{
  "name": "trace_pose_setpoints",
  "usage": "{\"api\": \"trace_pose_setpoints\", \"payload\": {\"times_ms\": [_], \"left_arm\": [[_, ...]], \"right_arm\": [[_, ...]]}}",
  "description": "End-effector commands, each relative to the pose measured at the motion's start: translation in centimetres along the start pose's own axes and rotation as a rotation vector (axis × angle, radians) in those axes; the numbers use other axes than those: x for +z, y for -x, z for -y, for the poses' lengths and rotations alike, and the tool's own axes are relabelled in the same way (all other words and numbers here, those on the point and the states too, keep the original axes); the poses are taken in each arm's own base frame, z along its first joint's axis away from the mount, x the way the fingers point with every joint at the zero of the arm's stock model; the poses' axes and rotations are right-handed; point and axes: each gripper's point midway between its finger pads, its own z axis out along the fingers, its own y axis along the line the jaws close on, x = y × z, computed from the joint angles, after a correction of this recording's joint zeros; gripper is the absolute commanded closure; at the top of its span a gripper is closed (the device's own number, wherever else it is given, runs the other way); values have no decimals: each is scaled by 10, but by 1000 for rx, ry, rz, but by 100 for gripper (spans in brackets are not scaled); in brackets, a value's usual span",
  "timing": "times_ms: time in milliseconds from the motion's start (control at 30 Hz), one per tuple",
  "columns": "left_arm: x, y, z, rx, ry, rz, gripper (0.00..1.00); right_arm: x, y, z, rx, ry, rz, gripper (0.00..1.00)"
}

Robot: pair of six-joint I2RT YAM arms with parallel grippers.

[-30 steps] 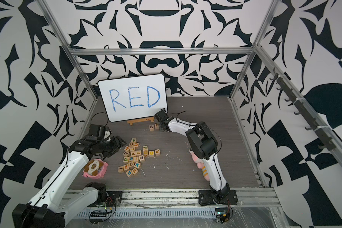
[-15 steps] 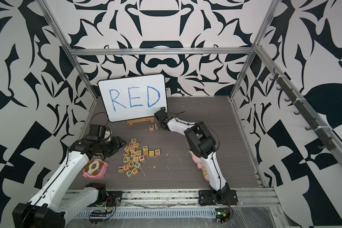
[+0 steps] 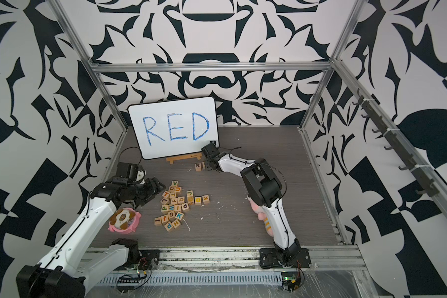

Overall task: Assemble the uppercase word "red" with letter blocks
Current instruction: Place the letter block at the center of the board.

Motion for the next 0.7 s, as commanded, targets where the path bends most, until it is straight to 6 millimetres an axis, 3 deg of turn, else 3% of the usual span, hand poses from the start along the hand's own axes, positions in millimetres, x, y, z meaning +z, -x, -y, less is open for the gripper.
{"api": "trace_pose_setpoints", "payload": {"times_ms": [0, 167, 367, 500, 667], "left_arm": [[2, -3, -1, 12, -2, -12, 31], [2, -2, -2, 15, 4, -7, 31], [0, 1, -3, 20, 7, 20, 30], [1, 6, -4, 22, 10, 49, 30], [-10, 21, 26, -2, -87, 108, 31]], "right_arm": [[-25, 20, -5, 12, 19, 42, 54], [-40, 22, -2, 7, 26, 59, 55], [-75, 20, -5, 16, 93, 118, 55], [-120, 17, -19, 3, 215, 179, 55], [-180, 8, -8, 25, 309, 289, 56]]}}
